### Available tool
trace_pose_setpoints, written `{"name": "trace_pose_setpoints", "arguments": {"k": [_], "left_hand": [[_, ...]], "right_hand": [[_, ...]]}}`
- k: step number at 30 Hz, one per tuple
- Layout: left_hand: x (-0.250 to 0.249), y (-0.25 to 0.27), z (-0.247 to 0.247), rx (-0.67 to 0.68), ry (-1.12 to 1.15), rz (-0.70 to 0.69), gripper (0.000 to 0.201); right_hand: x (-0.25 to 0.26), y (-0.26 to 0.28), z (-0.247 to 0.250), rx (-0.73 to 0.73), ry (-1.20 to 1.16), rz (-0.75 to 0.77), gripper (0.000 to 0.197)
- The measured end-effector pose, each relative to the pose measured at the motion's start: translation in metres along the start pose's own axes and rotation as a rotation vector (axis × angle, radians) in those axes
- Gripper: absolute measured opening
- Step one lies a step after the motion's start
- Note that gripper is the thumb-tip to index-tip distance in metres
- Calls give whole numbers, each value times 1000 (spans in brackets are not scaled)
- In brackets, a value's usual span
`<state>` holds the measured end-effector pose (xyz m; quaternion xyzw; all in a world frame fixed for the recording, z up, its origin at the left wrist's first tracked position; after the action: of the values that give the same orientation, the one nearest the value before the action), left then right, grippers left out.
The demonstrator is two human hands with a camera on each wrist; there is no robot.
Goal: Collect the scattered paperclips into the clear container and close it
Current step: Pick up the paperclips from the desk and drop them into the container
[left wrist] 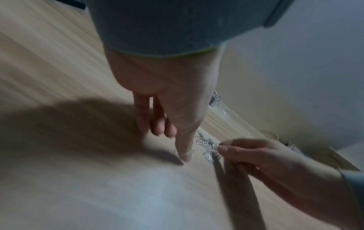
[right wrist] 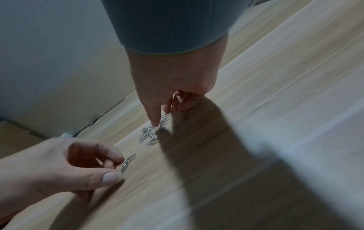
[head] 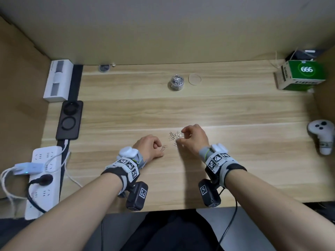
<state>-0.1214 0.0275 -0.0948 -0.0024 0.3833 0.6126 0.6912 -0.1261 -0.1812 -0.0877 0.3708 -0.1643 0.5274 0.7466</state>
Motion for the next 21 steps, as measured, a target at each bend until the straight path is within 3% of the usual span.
{"name": "trace_pose_setpoints", "arguments": {"k": [3, 8, 11, 16, 21], "left_hand": [[4, 10, -3, -39, 40, -19, 15], [10, 14, -3, -144, 122, -4, 11], [3, 14, -3, -163, 123, -20, 23], [-20, 4, -4, -190, 51, -142, 62], [-37, -7, -9, -224, 54, -138, 49]], "right_hand": [[12, 6, -18, 61, 117, 120, 56], [19, 11, -25, 62, 137, 219, 18], [13, 14, -21, 39, 145, 231, 7], [4, 20, -14, 78, 166, 269, 3], [-21, 26, 2, 52, 74, 184, 6]]}}
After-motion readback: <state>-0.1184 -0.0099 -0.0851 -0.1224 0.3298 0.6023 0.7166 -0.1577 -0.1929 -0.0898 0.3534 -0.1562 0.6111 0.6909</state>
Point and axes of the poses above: each hand's wrist, its own y-axis away from the middle knuckle, its own z-axis out of the back of the hand, x = y × z, the point moved 8 cm from there along -y, towards the middle knuckle
